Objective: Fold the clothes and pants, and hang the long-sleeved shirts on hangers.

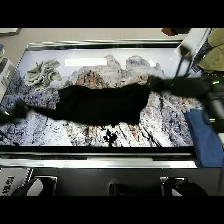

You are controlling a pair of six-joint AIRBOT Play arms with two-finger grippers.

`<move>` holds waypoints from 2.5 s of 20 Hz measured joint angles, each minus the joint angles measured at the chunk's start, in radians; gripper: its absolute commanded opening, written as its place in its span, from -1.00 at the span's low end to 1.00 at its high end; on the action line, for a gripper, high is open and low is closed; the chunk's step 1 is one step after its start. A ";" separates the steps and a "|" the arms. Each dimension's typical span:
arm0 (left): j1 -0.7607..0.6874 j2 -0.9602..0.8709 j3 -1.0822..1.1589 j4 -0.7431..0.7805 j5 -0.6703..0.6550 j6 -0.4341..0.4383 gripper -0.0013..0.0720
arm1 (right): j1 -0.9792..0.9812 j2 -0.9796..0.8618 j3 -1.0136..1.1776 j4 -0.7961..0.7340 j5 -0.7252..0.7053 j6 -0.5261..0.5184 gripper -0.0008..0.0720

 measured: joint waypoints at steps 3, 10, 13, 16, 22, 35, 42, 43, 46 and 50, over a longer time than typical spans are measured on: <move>-0.005 0.072 0.233 -0.005 0.016 0.009 -0.92 | 0.000 0.101 0.140 -0.084 -0.010 -0.004 -0.90; -0.007 0.298 0.541 0.206 0.077 -0.146 -0.93 | 0.000 0.421 0.274 -0.247 0.039 0.063 -0.90; -0.007 0.361 0.568 0.320 0.097 -0.240 -0.93 | 0.000 0.474 0.283 -0.293 0.053 0.138 -0.90; -0.008 0.356 0.565 0.378 0.105 -0.282 -0.93 | 0.001 0.443 0.286 -0.311 0.016 0.195 -0.90; -0.103 0.098 0.446 0.411 0.114 -0.236 -0.92 | 0.001 0.097 0.286 -0.241 -0.102 0.301 -0.90; -0.437 -0.711 0.408 0.336 0.664 -0.168 -0.78 | 0.001 -0.738 0.286 0.047 0.318 0.440 -0.84; -0.365 -0.715 0.455 0.313 0.456 -0.194 0.31 | -0.138 -0.666 0.287 0.135 0.134 0.283 0.02; -0.334 -0.693 0.459 0.313 0.399 -0.195 0.31 | -0.184 -0.636 0.287 0.153 0.077 0.206 0.02; -0.228 -0.607 0.463 0.333 0.224 -0.197 0.31 | -0.349 -0.563 0.286 0.237 -0.132 -0.095 0.01; -0.105 -0.475 0.406 0.366 0.039 -0.199 0.31 | -0.547 -0.526 0.188 0.409 -0.348 -0.396 -0.04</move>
